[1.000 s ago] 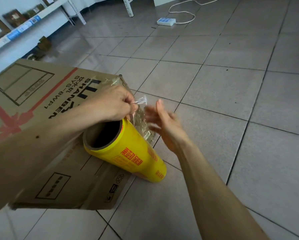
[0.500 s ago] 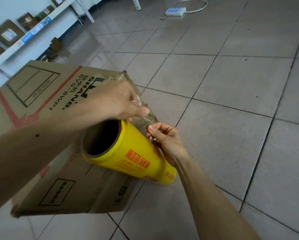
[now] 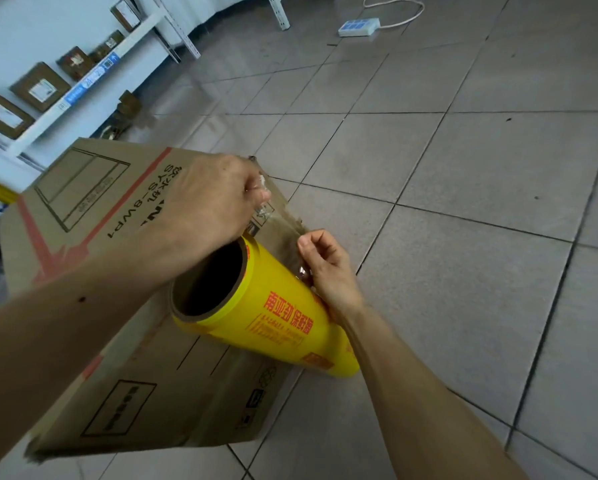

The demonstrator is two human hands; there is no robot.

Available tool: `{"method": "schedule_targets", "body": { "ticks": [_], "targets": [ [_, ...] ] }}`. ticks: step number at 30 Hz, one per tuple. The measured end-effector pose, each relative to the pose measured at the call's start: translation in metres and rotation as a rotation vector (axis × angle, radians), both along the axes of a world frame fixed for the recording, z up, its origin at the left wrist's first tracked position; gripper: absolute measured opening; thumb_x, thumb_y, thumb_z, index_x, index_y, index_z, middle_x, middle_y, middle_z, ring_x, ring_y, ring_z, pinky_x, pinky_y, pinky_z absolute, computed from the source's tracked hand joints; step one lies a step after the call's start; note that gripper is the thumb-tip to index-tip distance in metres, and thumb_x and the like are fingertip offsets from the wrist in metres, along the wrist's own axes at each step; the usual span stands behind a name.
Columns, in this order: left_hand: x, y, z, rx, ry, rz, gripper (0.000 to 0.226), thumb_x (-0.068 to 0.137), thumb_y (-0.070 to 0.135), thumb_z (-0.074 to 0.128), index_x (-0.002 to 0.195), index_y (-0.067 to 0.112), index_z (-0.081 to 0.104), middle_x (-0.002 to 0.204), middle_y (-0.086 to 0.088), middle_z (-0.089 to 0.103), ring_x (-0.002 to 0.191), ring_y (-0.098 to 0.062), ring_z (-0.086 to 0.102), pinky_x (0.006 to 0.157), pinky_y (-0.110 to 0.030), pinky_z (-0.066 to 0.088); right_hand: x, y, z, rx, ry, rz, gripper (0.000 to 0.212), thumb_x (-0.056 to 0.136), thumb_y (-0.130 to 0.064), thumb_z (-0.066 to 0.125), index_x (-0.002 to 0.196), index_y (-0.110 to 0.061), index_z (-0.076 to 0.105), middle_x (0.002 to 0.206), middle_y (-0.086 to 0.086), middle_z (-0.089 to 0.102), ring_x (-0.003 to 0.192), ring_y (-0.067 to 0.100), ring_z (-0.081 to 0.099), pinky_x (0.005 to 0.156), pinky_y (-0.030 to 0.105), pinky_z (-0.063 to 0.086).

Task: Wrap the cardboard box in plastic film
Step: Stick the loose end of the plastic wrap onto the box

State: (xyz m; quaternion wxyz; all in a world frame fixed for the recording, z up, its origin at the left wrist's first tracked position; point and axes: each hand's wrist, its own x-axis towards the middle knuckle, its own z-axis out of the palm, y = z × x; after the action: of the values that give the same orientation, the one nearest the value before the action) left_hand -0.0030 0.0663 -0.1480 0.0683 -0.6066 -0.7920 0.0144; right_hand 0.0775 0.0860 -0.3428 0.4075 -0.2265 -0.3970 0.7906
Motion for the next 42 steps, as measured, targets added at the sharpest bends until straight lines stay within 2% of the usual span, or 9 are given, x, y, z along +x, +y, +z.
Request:
{"method": "schedule_targets", "body": {
  "ticks": [3,8,15,20,27,30,34,38,42],
  "targets": [
    [-0.003,0.005,0.002,0.104,-0.019,-0.006,0.015,0.085,0.031,0.074,0.079,0.018,0.073,0.078,0.000,0.065,0.071,-0.020,0.062,0.067,-0.031,0.047,-0.008,0.006,0.001,0.062,-0.071,-0.088,0.016,0.101,-0.020,0.052,0.085,-0.018,0.056,0.070,-0.004,0.048,0.063,0.008,0.043,0.055,0.024,0.038],
    [-0.007,0.016,0.001,0.201,-0.010,-0.038,0.017,0.076,0.030,0.082,0.074,0.018,0.071,0.083,0.002,0.064,0.074,-0.021,0.063,0.072,-0.044,0.055,-0.019,0.014,0.002,0.113,-0.147,-0.174,0.018,0.101,-0.023,0.050,0.084,-0.022,0.052,0.072,-0.005,0.048,0.066,0.008,0.044,0.056,0.023,0.041],
    [-0.015,0.027,0.004,0.116,0.096,0.002,0.032,0.077,0.038,0.079,0.064,0.032,0.051,0.090,0.006,0.052,0.084,-0.014,0.054,0.064,-0.029,0.036,-0.028,0.031,-0.001,0.159,-0.203,-0.148,0.019,0.100,-0.027,0.053,0.082,-0.020,0.053,0.073,-0.003,0.050,0.071,0.013,0.048,0.064,0.037,0.047],
    [-0.030,0.030,0.006,0.038,0.054,-0.026,0.028,0.078,0.038,0.078,0.068,0.032,0.053,0.100,0.004,0.043,0.091,-0.015,0.050,0.075,-0.036,0.044,-0.031,0.033,-0.005,0.125,-0.237,-0.156,0.022,0.098,-0.029,0.057,0.077,-0.020,0.053,0.071,-0.004,0.053,0.069,0.010,0.050,0.062,0.033,0.047],
    [-0.050,0.033,0.008,0.079,-0.153,-0.224,0.044,0.078,0.025,0.080,0.104,0.017,0.047,0.113,0.000,0.060,0.108,-0.013,0.057,0.090,-0.033,0.048,-0.035,0.040,-0.008,0.092,-0.354,-0.128,0.033,0.092,-0.045,0.061,0.075,-0.018,0.054,0.070,-0.003,0.057,0.062,0.007,0.053,0.052,0.017,0.043],
    [-0.053,0.035,0.007,0.044,-0.418,-0.183,0.044,0.080,0.009,0.078,0.111,0.012,0.046,0.108,0.001,0.070,0.108,-0.005,0.064,0.090,-0.031,0.053,-0.038,0.040,-0.012,0.060,-0.387,-0.087,0.039,0.088,-0.054,0.060,0.070,-0.020,0.054,0.068,-0.002,0.058,0.065,0.011,0.055,0.061,0.031,0.046],
    [-0.053,0.047,0.009,-0.041,-0.655,-0.044,0.044,0.082,-0.004,0.071,0.116,0.010,0.047,0.090,-0.009,0.075,0.090,-0.016,0.073,0.080,-0.038,0.060,-0.040,0.040,-0.014,0.005,-0.360,-0.060,0.040,0.085,-0.058,0.062,0.070,-0.022,0.055,0.068,-0.002,0.060,0.067,0.014,0.057,0.066,0.037,0.049],
    [-0.044,0.068,0.019,-0.243,-0.507,-0.041,0.050,0.077,0.022,0.080,0.117,0.018,0.052,0.085,-0.006,0.074,0.076,-0.016,0.072,0.075,-0.039,0.060,-0.042,0.040,-0.014,-0.029,-0.353,-0.060,0.039,0.083,-0.058,0.064,0.068,-0.024,0.056,0.066,-0.003,0.060,0.066,0.015,0.057,0.065,0.037,0.049],
    [-0.031,0.085,0.007,-0.614,0.014,-0.108,0.074,0.054,0.043,0.092,0.112,0.034,0.046,0.092,0.011,0.060,0.078,-0.006,0.057,0.062,-0.030,0.047,-0.043,0.040,-0.015,-0.053,-0.341,-0.061,0.039,0.083,-0.056,0.066,0.065,-0.023,0.055,0.063,-0.004,0.059,0.063,0.014,0.055,0.061,0.033,0.047]
  ]
}}
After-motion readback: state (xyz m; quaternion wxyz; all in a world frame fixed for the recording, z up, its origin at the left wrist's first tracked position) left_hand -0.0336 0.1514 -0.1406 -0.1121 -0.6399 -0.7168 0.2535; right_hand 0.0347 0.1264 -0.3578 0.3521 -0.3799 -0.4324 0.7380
